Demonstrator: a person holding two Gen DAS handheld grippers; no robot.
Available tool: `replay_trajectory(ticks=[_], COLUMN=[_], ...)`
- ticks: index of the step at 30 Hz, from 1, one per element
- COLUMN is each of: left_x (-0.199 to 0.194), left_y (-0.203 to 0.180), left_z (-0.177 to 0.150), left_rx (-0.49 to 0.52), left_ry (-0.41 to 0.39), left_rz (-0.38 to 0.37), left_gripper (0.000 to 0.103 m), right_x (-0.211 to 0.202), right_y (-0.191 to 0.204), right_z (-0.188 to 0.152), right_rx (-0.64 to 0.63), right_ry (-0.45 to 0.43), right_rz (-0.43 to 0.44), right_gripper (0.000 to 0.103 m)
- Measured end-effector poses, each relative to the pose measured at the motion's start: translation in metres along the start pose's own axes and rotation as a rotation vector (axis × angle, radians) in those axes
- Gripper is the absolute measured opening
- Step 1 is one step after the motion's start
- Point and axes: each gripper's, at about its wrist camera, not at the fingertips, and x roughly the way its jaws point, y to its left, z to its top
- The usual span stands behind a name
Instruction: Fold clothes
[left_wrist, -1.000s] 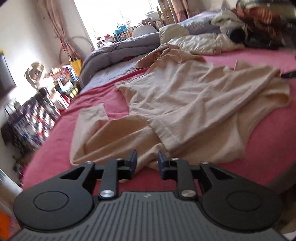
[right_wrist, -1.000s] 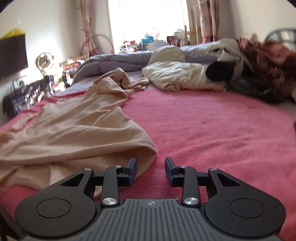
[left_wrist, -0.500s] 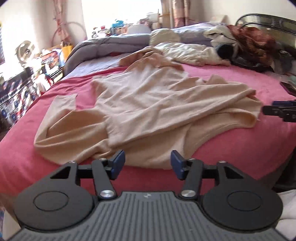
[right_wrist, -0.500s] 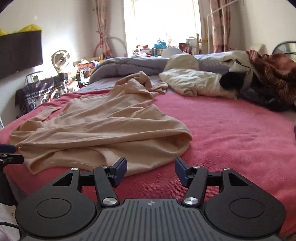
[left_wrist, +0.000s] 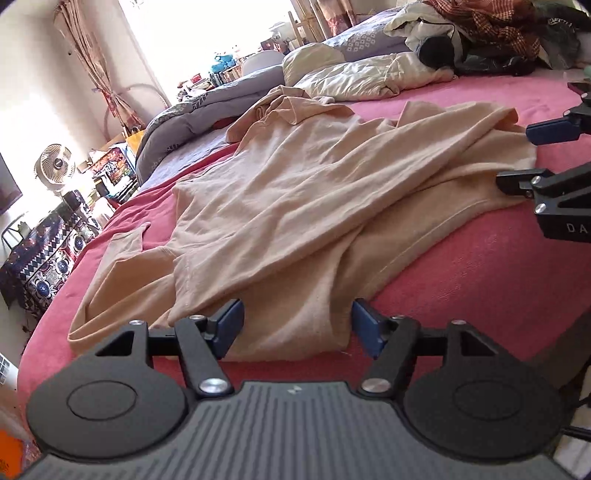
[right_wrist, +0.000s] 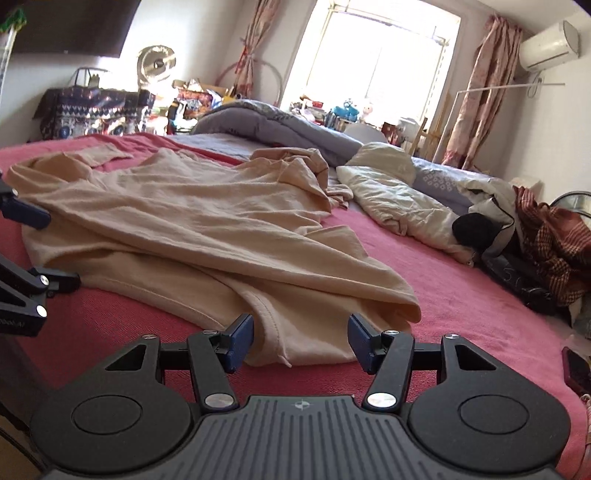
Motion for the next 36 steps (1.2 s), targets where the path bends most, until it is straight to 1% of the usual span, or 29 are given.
replay_trajectory(ticks=[1,2,3,4,8,10,12,17,22,23,25,26,28,29,30,32,34,35,36], left_x=[-0.001,-0.002,-0.005,-0.007,-0.017,-0.020,-0.020,-0.017,-0.012,-0.010,-0.008,-0.008,-0.014,-0.017,-0.019,-0.023,-0.027,-0.028,-0.028], left_y=[-0.001,-0.002,0.000,0.002,0.010,0.017,0.027,0.039,0.043,0.043,0.043,0.044,0.053,0.058,0.063,0.079,0.097,0.103,0.109], left_z=[0.000,0.000,0.000,0.001,0.003,0.004,0.005,-0.005,-0.014,-0.017,-0.025,-0.030,-0.029,-0.029,-0.028,-0.013,0.005,0.014,0.023], left_rx=[0.012,0.028,0.036,0.044,0.075,0.067,0.031,0.000,-0.019,-0.020,-0.024,-0.029,-0.051,-0.062,-0.074,-0.125,-0.168,-0.180,-0.190], left_ry=[-0.014,-0.023,-0.021,-0.019,-0.010,0.004,0.042,0.144,0.191,0.214,0.253,0.265,0.238,0.224,0.209,0.147,0.064,0.016,-0.030], left_rz=[-0.011,-0.026,-0.044,-0.062,-0.134,-0.174,-0.238,-0.346,-0.369,-0.380,-0.408,-0.423,-0.417,-0.413,-0.410,-0.400,-0.402,-0.401,-0.398], left_gripper=[0.056,0.048,0.026,0.009,0.006,0.006,0.006,0.005,0.006,0.006,0.006,0.006,0.012,0.012,0.012,0.012,0.013,0.017,0.038], right_x=[0.004,0.006,0.008,0.005,-0.010,-0.015,-0.018,-0.022,-0.019,-0.019,-0.018,-0.019,-0.022,-0.024,-0.024,-0.025,-0.023,-0.019,-0.015], right_y=[0.001,0.000,-0.001,-0.003,-0.010,-0.015,-0.018,-0.014,-0.011,-0.012,-0.015,-0.020,-0.034,-0.042,-0.051,-0.068,-0.081,-0.089,-0.093], right_z=[-0.001,0.000,0.001,0.003,0.012,0.014,0.016,0.005,-0.003,-0.003,-0.001,-0.001,0.002,0.004,0.007,0.012,0.017,0.021,0.024], right_rx=[-0.004,0.007,0.018,0.022,-0.019,-0.020,-0.025,-0.047,-0.042,-0.038,-0.023,-0.008,0.045,0.081,0.114,0.165,0.200,0.219,0.233], right_ry=[0.017,0.038,0.056,0.052,0.008,0.017,0.030,0.100,0.146,0.151,0.159,0.149,0.122,0.105,0.089,0.062,0.035,0.025,0.009], right_rz=[0.001,0.018,0.033,0.037,0.053,0.078,0.099,0.164,0.200,0.207,0.249,0.269,0.301,0.312,0.307,0.288,0.253,0.231,0.216], right_gripper=[0.037,0.011,0.008,0.007,0.006,0.006,0.006,0.006,0.007,0.007,0.009,0.010,0.012,0.013,0.020,0.029,0.030,0.032,0.036])
